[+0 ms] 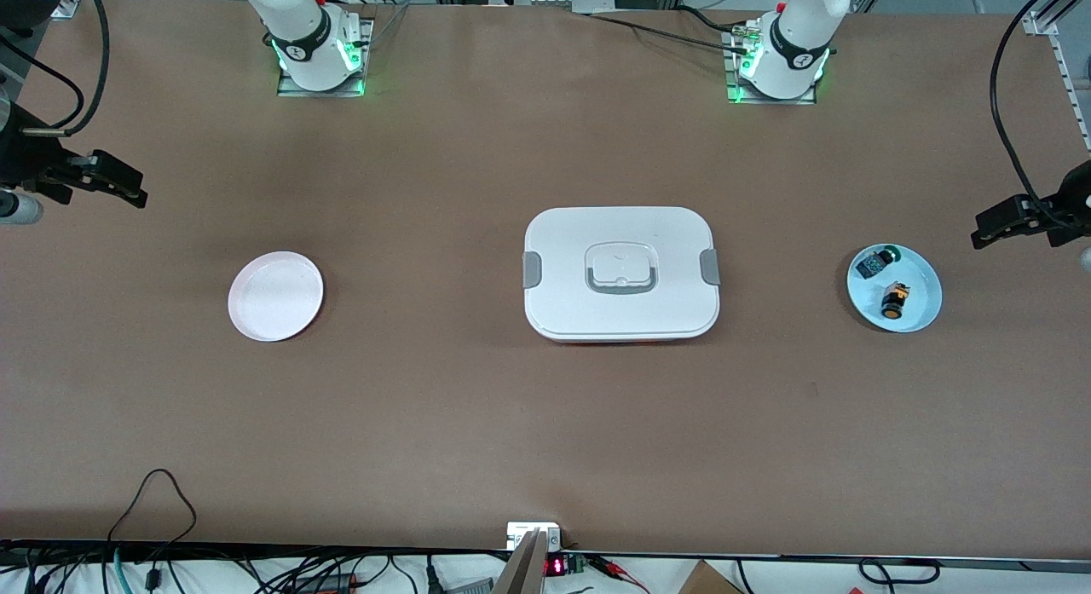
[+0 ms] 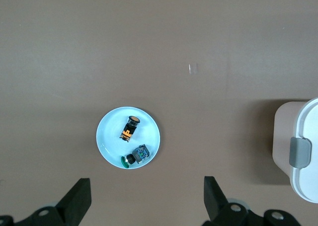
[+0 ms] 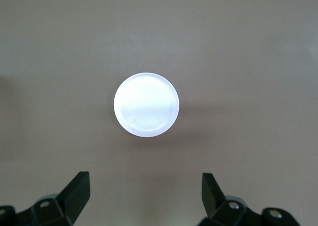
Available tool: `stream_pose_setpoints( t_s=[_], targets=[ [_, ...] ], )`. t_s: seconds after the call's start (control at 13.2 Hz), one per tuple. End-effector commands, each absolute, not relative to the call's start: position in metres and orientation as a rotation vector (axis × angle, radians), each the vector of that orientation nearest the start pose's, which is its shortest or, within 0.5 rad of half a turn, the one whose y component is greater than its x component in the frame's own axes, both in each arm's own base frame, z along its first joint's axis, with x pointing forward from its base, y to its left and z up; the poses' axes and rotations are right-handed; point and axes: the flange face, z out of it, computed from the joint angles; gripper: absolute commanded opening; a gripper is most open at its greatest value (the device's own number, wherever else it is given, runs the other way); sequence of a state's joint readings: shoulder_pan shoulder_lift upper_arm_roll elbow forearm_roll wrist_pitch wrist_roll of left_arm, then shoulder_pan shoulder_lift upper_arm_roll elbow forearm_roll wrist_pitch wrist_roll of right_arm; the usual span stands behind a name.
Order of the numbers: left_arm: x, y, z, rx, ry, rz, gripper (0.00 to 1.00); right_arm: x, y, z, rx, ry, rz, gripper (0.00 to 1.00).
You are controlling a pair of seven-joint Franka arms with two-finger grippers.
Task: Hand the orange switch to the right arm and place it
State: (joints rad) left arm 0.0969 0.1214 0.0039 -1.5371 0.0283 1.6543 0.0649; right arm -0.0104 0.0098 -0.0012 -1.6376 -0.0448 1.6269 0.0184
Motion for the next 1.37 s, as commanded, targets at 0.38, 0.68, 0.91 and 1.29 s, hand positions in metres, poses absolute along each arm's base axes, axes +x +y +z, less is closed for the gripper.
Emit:
stream_pose_setpoints(
  t_s=[0.38, 0.68, 0.91, 1.29],
  targets=[
    [0.5964, 0.0641, 0.5863, -3.103, -0.048, -0.024, 1.0, 0.5482, -0.0138, 0.5993, -3.166, -0.107, 0.044, 1.0],
    [0.597, 0.058, 0.5843, -3.104, -0.034, -0.015, 1.0, 0.5504, -0.0137, 0.5958, -3.167, 0.01, 0.052, 1.0],
    [0.5931, 0.0571, 0.5847, -3.103, -0.027, 0.014, 1.0, 0.5512, -0.0137, 0.5955, -3.167, 0.044, 0.054, 1.0],
    [0.5938, 0.0574, 0.5786, -3.103, -0.027, 0.05, 1.0, 0.5507, -0.012, 0.5964, -3.174, 0.034, 0.059, 1.0]
  ],
)
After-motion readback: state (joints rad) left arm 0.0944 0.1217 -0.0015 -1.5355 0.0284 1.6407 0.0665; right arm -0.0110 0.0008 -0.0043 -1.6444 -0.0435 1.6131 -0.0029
